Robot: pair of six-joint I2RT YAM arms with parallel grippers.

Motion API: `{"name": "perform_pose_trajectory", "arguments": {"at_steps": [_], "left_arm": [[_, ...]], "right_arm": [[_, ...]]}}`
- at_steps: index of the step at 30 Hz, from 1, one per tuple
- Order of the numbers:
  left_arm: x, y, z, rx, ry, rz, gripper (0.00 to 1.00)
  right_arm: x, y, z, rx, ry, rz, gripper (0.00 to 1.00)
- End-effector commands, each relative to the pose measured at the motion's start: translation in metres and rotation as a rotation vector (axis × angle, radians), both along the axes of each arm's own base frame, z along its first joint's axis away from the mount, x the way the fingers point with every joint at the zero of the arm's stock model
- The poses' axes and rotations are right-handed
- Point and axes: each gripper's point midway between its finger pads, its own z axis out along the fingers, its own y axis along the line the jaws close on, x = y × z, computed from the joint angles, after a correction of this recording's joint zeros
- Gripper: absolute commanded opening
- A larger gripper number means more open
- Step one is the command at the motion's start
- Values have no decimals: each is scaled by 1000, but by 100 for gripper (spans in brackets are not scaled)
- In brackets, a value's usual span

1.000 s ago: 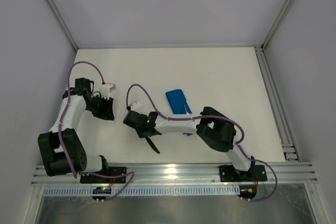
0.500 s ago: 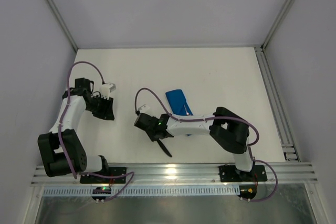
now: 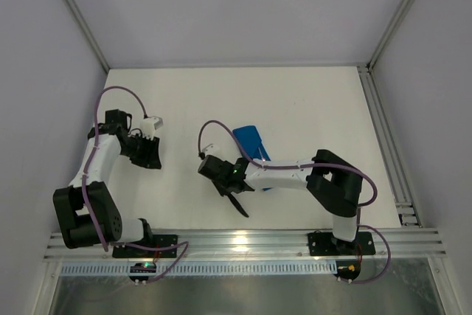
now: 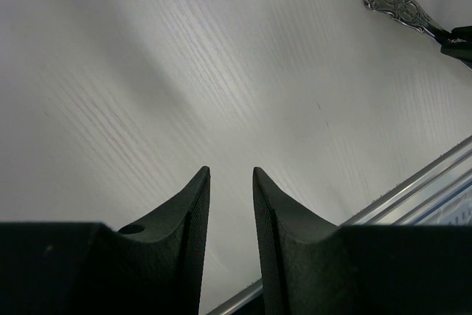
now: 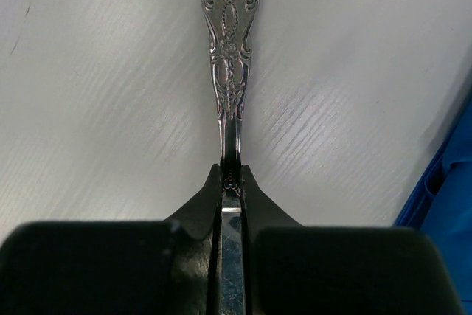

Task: Fold the napkin into a case and place the utensils inside
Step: Pick up the knife from the center of the board.

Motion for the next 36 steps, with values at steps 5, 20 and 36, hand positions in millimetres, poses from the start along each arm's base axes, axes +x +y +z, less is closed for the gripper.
{"name": "perform_pose_trajectory", "arguments": {"at_steps": [5,20,36], "left_arm": [[1,-2,10,-19,-35,-13,31],[1,-3,9,-20,-33,-16,31],[0,-3,12,-17,-42,-19,31]], "right_arm": [[2,5,-12,15,8,16,4],[11,23,-7,-47,34,80,38],[1,-11,-41,-184,98,46,4]]}}
